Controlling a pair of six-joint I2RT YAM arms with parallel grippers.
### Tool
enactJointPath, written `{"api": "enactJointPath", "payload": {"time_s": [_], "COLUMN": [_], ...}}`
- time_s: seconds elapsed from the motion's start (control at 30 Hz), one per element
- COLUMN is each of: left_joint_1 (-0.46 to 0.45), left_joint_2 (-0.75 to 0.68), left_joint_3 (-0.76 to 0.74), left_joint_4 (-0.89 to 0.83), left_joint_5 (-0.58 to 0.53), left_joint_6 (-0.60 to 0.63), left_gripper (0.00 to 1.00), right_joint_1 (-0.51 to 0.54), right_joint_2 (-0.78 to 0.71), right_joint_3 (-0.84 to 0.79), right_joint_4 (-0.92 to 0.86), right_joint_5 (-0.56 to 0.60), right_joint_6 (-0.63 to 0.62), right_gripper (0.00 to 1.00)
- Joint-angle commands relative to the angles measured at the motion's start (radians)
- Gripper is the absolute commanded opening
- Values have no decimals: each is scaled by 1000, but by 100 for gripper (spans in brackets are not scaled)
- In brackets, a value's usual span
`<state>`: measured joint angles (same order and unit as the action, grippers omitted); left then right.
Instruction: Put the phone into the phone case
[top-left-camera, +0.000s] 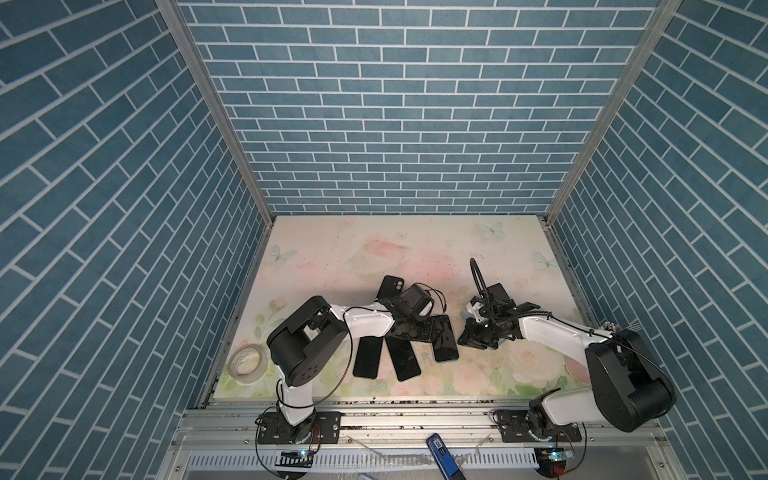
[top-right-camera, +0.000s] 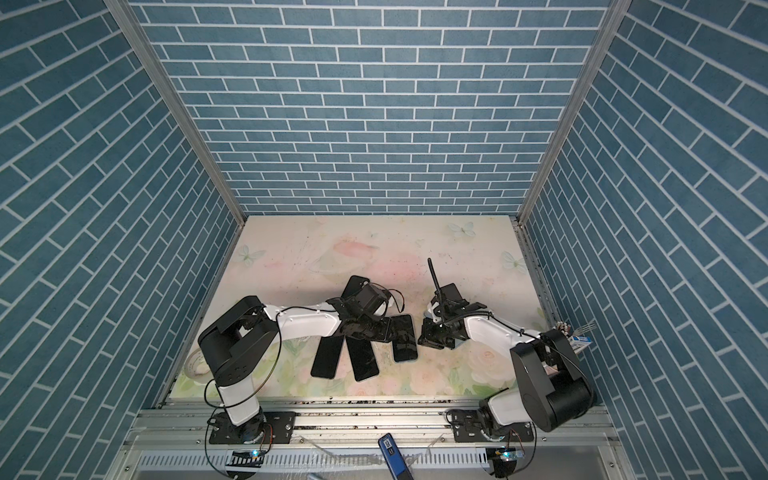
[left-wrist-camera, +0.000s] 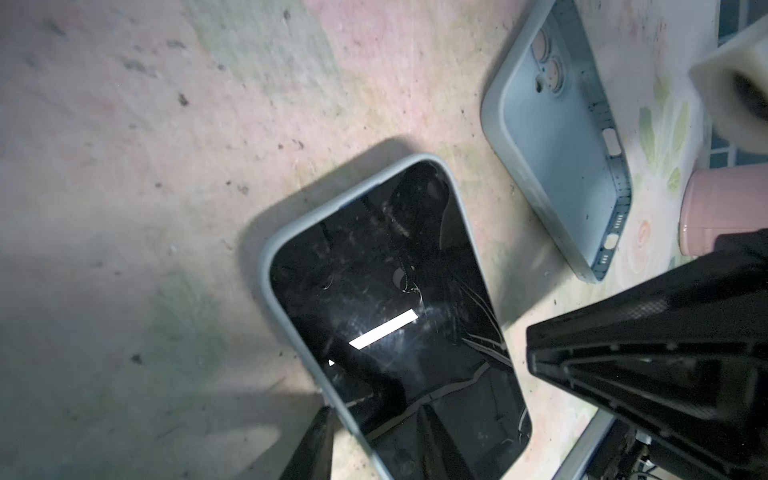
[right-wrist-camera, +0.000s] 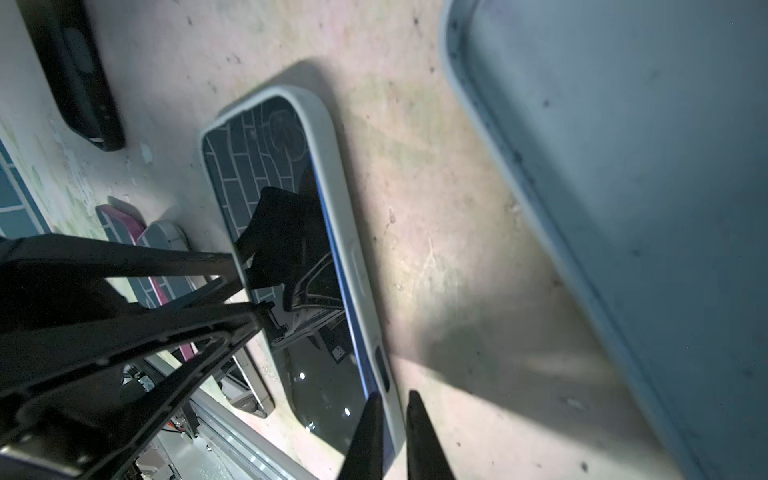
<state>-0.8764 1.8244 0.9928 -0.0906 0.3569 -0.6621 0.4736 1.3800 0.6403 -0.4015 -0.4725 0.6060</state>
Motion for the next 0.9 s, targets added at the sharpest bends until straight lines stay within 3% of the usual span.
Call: {"api": "enactJointPath", "payload": {"time_s": [0.0, 0.17, 0.23, 0.37, 0.47, 0.67, 0.87], "left_joint_1": [-26, -109, -126, -165, -178, -180, -179], "left_joint_2": [-43, -83, -65, -54, -68, -62, -59], "left_joint_3": [-41, 20, 33, 28, 25, 14, 6], "left_joint_4": [-55, -222, -245, -248, -247, -211, -184], "left_joint_5": [-48, -197, -186, -183, -195, -178, -178], "left_joint_6": [-14, 4, -27, -65, -72, -73, -70], "left_gripper": [36, 36, 37, 37, 37, 37, 37], "right_joint_1": [15, 50, 69, 120, 122, 122, 122], "right_joint_2": [-67, -141, -152, -206, -258, -226, -170], "right_joint_3": [-17, -36, -30, 23, 11, 14, 4], "right_joint_4": [-77, -111, -142, -272, -273, -197, -192], "right_joint_5": [29, 54, 73, 258, 365, 295, 361], "right_joint_6": [24, 56, 63, 49, 156, 164, 270], "right_gripper": [14, 14, 14, 16, 15, 16, 16]}}
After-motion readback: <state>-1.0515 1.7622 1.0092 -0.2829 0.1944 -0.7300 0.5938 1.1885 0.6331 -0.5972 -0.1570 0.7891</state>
